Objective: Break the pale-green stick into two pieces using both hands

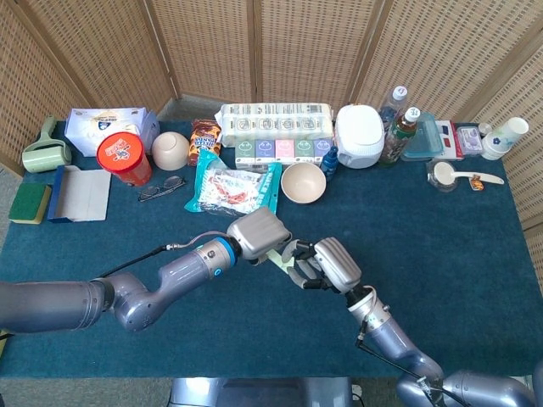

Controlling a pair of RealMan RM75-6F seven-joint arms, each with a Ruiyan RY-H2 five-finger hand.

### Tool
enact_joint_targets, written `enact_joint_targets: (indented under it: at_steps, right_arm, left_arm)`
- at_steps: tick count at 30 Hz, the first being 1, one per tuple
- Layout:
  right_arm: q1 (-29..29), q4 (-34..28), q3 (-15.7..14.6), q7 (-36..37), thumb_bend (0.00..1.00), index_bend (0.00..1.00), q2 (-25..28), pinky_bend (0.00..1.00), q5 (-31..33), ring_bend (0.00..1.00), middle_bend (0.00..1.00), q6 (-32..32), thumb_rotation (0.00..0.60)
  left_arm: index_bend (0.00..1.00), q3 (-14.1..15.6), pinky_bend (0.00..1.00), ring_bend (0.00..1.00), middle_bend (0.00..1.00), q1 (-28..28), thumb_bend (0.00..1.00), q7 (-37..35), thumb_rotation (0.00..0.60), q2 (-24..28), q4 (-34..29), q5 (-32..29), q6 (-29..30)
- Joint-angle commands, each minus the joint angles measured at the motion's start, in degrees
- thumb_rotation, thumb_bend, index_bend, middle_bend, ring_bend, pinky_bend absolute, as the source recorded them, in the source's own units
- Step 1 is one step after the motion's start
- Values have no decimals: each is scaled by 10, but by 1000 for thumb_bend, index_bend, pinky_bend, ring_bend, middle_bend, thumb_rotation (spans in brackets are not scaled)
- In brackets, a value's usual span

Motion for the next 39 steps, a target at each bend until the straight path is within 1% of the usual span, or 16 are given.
enact_joint_targets:
  at_steps: [1, 15, 28, 34, 39]
  right_arm:
    - [0, 1, 0, 1, 448, 497, 0, 863, -1, 1000, 934, 1, 600]
    - [-2, 5, -4, 10, 447, 379, 8, 860, -4, 1000, 929, 4, 600]
    - [-8, -8, -7, 8, 447, 332, 18, 859, -12, 998, 926, 19, 600]
    - [-7, -15, -8, 4, 447, 324, 23, 858, -13, 998, 925, 16, 600]
    - [-4, -14, -10, -2, 448, 328, 16, 858, -12, 997, 925, 11, 600]
  left_arm:
    - [658, 1, 1000, 1000, 1000, -1, 387, -1, 600, -1, 1, 0, -1]
    - [658, 5, 1000, 1000, 1000, 0, 386, -6, 600, 2, 2, 2, 1]
    - [657, 8, 1000, 1000, 1000, -5, 387, -1, 600, -2, 6, -4, 5]
    - [657, 10, 1000, 1000, 1000, -8, 386, 2, 600, -4, 5, -7, 7]
    - [658, 6, 1000, 1000, 1000, -8, 386, -1, 600, -1, 4, -8, 9]
